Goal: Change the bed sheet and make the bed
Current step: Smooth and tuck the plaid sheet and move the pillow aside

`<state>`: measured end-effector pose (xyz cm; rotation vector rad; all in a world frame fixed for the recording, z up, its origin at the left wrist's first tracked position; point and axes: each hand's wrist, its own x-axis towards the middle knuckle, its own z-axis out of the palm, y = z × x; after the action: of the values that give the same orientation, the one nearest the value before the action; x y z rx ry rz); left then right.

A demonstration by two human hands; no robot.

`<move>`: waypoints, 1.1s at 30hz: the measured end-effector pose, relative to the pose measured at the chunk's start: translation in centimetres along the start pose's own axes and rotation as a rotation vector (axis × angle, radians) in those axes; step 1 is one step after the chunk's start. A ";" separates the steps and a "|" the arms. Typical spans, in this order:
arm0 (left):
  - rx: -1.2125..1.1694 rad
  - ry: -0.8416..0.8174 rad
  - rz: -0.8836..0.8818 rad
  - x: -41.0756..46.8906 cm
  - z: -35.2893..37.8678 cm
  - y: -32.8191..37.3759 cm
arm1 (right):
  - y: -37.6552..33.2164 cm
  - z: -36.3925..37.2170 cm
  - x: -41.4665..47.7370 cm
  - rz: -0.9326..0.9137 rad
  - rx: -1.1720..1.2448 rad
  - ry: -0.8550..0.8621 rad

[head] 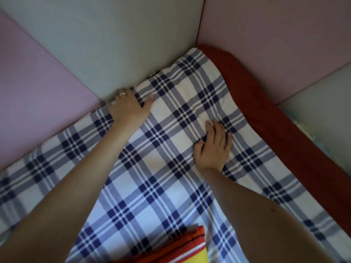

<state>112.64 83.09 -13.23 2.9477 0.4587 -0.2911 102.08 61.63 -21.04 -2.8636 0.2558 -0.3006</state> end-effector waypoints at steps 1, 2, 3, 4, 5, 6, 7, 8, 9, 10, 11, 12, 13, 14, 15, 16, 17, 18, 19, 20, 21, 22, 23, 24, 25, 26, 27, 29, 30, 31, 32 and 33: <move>-0.029 -0.028 0.006 0.0 0.1 -0.9 | 0.0 0.0 -0.1 -0.003 -0.006 0.001; -0.052 -0.048 0.029 -0.1 0.1 -1.3 | 0.1 0.0 -0.1 -0.001 -0.008 0.002; -0.069 -0.066 0.049 -0.2 0.0 -1.6 | -0.1 0.0 -0.2 -0.002 -0.007 0.002; -0.079 -0.086 0.070 0.0 0.0 -1.8 | -0.1 0.0 -0.2 -0.001 -0.010 0.000; -0.078 -0.104 0.090 0.1 0.0 -1.9 | -0.2 0.0 -0.3 0.002 -0.012 -0.002; -0.067 -0.122 0.107 0.3 0.0 -2.2 | -0.2 0.0 -0.3 0.002 -0.013 0.001; -0.038 -0.140 0.124 0.5 -0.1 -2.4 | -0.3 -0.1 -0.3 0.003 -0.010 0.004; 0.008 -0.162 0.130 0.8 0.0 -2.5 | -0.2 -0.1 -0.3 0.004 -0.006 0.004; 0.075 -0.181 0.128 1.0 -0.1 -2.6 | -0.2 -0.1 -0.3 0.001 -0.004 0.006; 0.157 -0.188 0.120 1.0 0.0 -2.4 | -0.2 -0.1 -0.3 -0.001 -0.002 0.004; 0.230 -0.190 0.107 1.0 0.0 -2.2 | -0.2 -0.1 -0.3 -0.001 -0.004 0.003; 0.271 -0.191 0.092 0.9 0.0 -1.7 | -0.2 -0.1 -0.2 0.000 -0.006 0.001; 0.284 -0.199 0.078 0.9 0.0 -1.3 | -0.2 -0.1 -0.2 0.003 -0.008 -0.001; 0.273 -0.213 0.065 1.1 0.0 -1.0 | -0.3 -0.1 -0.2 0.007 -0.008 -0.004; 0.244 -0.228 0.052 1.1 -0.1 -0.7 | -0.3 -0.1 -0.2 0.011 -0.010 -0.011; 0.213 -0.237 0.040 1.1 0.0 -0.7 | -0.2 -0.1 -0.2 0.011 -0.014 -0.019; 0.167 -0.242 0.028 0.9 0.0 -0.7 | -0.2 -0.2 -0.3 0.010 -0.019 -0.026; 0.100 -0.247 0.015 0.9 0.0 -0.8 | -0.2 -0.2 -0.3 0.010 -0.023 -0.032; 0.021 -0.260 0.005 1.0 0.0 -1.0 | -0.2 -0.2 -0.2 0.013 -0.024 -0.037; -0.064 -0.284 0.001 1.3 0.0 -1.4 | -0.3 -0.3 -0.2 0.019 -0.022 -0.044; -0.147 -0.319 0.005 1.7 -0.2 -1.8 | -0.3 -0.4 -0.3 0.022 -0.021 -0.047; -0.222 -0.362 0.010 2.5 -0.3 -2.3 | -0.3 -0.4 -0.3 0.018 -0.023 -0.045; -0.277 -0.408 0.026 3.1 -0.6 -2.6 | -0.3 -0.4 -0.3 0.016 -0.024 -0.042; -0.307 -0.454 0.044 3.9 -0.9 -2.8 | -0.3 -0.4 -0.2 0.016 -0.024 -0.041; -0.323 -0.491 0.065 4.4 -1.2 -2.9 | -0.3 -0.4 -0.2 0.017 -0.023 -0.043; -0.339 -0.511 0.085 4.8 -1.2 -3.1 | -0.3 -0.4 -0.2 0.019 -0.022 -0.044; -0.370 -0.515 0.106 5.1 -1.3 -3.3 | -0.4 -0.4 -0.2 0.023 -0.023 -0.044; -0.453 -0.534 0.109 5.1 -1.5 -3.7 | -0.3 -0.4 -0.2 0.018 -0.031 -0.053; -0.467 -0.538 0.109 5.1 -1.4 -4.0 | -0.4 -0.4 -0.2 0.015 -0.032 -0.057; -0.442 -0.534 0.114 5.1 -1.2 -4.0 | -0.4 -0.4 -0.1 0.018 -0.032 -0.054; -0.398 -0.518 0.112 5.0 -1.0 -3.9 | -0.4 -0.3 -0.1 0.021 -0.031 -0.050; -0.350 -0.477 0.102 4.6 -0.6 -3.7 | -0.3 -0.3 -0.1 0.022 -0.030 -0.045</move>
<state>115.92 87.96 -14.00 2.4404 0.2586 -0.7864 101.98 61.85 -20.68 -2.8910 0.2851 -0.2291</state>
